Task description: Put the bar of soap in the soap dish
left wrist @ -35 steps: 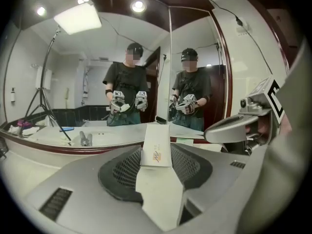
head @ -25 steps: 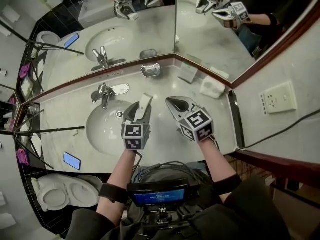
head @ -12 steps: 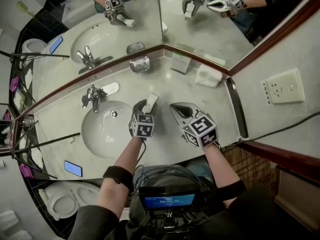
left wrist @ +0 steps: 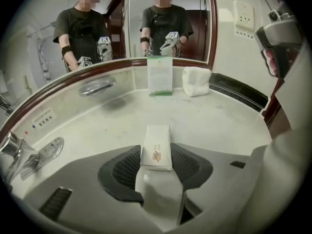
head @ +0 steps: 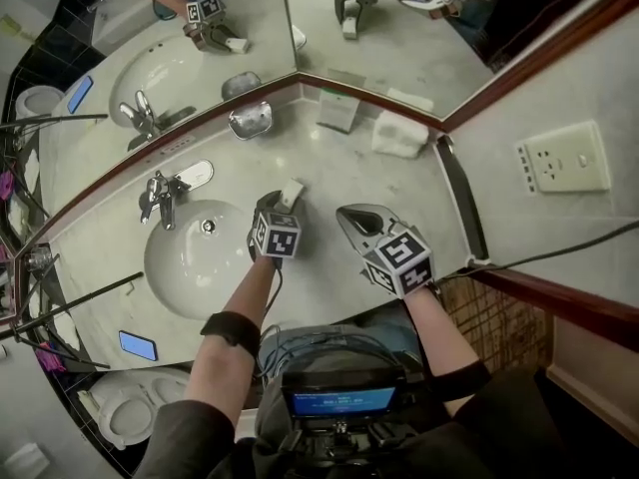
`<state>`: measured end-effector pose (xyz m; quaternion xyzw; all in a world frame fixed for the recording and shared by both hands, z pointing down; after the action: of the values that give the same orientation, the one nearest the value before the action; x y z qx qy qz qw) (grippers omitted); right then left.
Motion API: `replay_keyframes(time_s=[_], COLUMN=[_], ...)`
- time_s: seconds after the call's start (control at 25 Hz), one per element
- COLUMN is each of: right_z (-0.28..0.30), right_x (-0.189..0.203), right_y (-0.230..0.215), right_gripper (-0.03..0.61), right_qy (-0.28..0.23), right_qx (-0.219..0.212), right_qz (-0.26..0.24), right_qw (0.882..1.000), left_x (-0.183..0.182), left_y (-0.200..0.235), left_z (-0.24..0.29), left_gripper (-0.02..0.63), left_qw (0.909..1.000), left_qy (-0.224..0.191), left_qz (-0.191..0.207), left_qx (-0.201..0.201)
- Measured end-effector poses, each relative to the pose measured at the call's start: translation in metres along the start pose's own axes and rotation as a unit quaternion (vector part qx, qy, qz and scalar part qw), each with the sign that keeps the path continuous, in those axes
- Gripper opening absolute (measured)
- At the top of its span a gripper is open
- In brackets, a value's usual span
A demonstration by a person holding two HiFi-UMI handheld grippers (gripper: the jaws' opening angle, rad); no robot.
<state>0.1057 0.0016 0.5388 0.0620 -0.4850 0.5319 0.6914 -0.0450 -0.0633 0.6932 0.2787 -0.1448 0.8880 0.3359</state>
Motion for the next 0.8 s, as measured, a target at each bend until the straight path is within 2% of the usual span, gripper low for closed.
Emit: replay_keyframes(time_s=[0.16,0.2,0.24,0.4,0.52,0.64,0.8], right_z=[-0.003,-0.003,-0.003,-0.003,-0.002,0.000,0.009], right_x=[0.000,-0.002,-0.003,-0.008,-0.014,-0.024,-0.035], right_y=[-0.001,-0.001,-0.001,0.002,0.005,0.011,0.019], right_gripper=[0.017,0.017,0.017,0.017,0.017,0.017,0.017], right_qy=[-0.001,-0.002,-0.003,-0.006,-0.009,-0.012,-0.014], right_qx=[0.002,0.001,0.000,-0.003,-0.008,-0.019,-0.038], right_qz=[0.000,0.000,-0.001,-0.005,-0.008,-0.015,-0.034], right_qw=[1.000,1.000,1.000,1.000,1.000,1.000,0.999], left_x=[0.014,0.014,0.013,-0.004,-0.019,-0.036,-0.060], left_y=[-0.007,-0.008,-0.007,-0.003,0.004,0.009,0.014], left_z=[0.010,0.011,0.010,-0.007,-0.029,-0.063,-0.125], left_gripper=[0.203,0.227,0.254,0.256,0.256,0.251,0.179], left_qw=[0.9997,0.9997,0.9997,0.9999,0.9997,0.9978,0.9906], left_qy=[0.019,0.021,0.021,0.006,-0.017,-0.058,-0.124], left_qz=[-0.003,-0.002,-0.002,0.008,0.012,0.007,-0.003], left_qx=[0.013,0.014,0.015,0.002,-0.013,-0.030,-0.058])
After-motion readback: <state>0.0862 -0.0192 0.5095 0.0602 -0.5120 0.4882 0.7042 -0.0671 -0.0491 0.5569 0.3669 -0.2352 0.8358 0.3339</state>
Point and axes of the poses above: the fingertips, and each gripper's own axes: z forward along the fingers, y to its left, x out of its underside, the point moved 6 cm from there along -z, backward along the fingers, and after that the axes turned 10 degrees about z, right-handed, at the moved point
